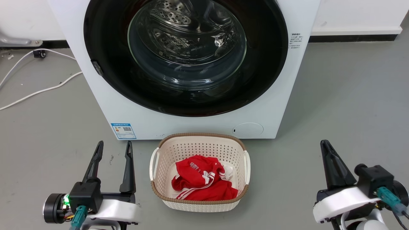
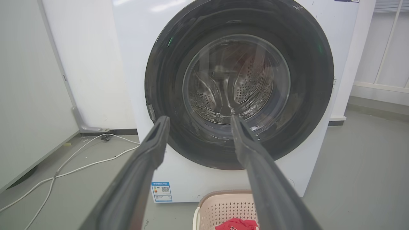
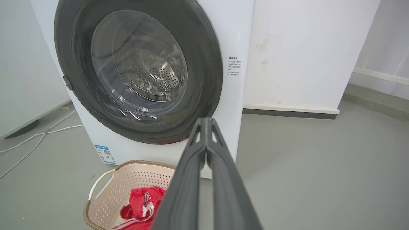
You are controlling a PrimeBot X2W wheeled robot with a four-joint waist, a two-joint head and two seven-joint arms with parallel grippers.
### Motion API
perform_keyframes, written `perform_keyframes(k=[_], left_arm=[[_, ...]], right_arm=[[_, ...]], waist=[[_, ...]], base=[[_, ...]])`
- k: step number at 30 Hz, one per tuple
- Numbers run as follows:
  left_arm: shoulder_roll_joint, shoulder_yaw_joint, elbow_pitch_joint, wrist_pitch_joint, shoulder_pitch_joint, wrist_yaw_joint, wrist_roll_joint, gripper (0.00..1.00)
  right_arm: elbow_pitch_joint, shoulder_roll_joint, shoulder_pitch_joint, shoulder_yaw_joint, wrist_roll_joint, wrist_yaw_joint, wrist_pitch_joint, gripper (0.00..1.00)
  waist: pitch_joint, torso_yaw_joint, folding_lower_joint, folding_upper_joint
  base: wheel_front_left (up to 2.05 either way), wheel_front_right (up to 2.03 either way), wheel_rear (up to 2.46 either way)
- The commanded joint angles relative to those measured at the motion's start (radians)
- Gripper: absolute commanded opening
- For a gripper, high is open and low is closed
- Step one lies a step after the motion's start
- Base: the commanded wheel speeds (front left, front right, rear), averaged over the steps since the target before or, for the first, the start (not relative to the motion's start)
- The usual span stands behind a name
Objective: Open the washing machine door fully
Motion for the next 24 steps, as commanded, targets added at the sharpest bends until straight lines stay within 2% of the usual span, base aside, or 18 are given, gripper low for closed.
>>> perform_keyframes(k=[1, 4, 6, 9, 14, 16, 20, 24], left_arm=[[0.000, 0.002, 0.002, -0.003, 0.005, -0.001, 0.004, 1.00], [-0.002, 0.005, 0.005, -0.003, 0.001, -0.001, 0.004, 1.00], [-0.003, 0.007, 0.007, -0.003, -0.001, -0.002, 0.005, 1.00], [-0.004, 0.010, 0.007, -0.003, -0.005, -0.004, 0.006, 1.00], [-0.006, 0.015, 0.002, -0.002, -0.010, -0.006, 0.008, 1.00], [-0.006, 0.018, -0.001, -0.002, -0.015, -0.005, 0.008, 1.00], [-0.008, 0.022, -0.005, -0.002, -0.026, -0.006, 0.005, 1.00], [-0.008, 0.024, -0.009, -0.002, -0.046, -0.009, 0.003, 1.00]], right_arm=[[-0.002, 0.003, -0.008, 0.000, 0.021, 0.000, -0.013, 0.00], [0.008, 0.003, -0.008, 0.002, 0.193, 0.000, -0.046, 0.00], [0.017, 0.003, -0.018, 0.010, 0.348, 0.000, -0.070, 0.00], [0.017, 0.003, -0.032, 0.033, 0.613, 0.000, -0.102, 0.00], [-0.010, 0.002, -0.076, 0.055, 1.167, 0.000, -0.126, 0.00], [-0.020, 0.002, -0.106, 0.049, 1.331, 0.000, -0.126, 0.00], [-0.014, 0.002, -0.193, 0.015, 1.532, 0.000, -0.101, 0.00], [0.061, -0.023, -0.311, -0.023, 1.632, 0.000, -0.058, 0.00]], waist=[[0.000, 0.000, 0.0000, 0.0000], [-0.001, 0.001, 0.0000, 0.0000], [-0.001, 0.001, 0.0000, 0.0000], [0.000, 0.002, 0.0000, 0.0000], [0.007, -0.002, 0.0000, 0.0000], [0.014, -0.004, 0.0000, 0.0000], [0.031, -0.007, 0.0000, 0.0000], [0.050, -0.003, 0.0000, 0.0000]], base=[[0.00, 0.00, 0.00], [0.00, 0.00, 0.00], [0.00, 0.00, 0.00], [0.00, 0.00, 0.00], [0.00, 0.00, 0.00], [0.00, 0.00, 0.00], [0.00, 0.00, 0.00], [0.00, 0.00, 0.00]])
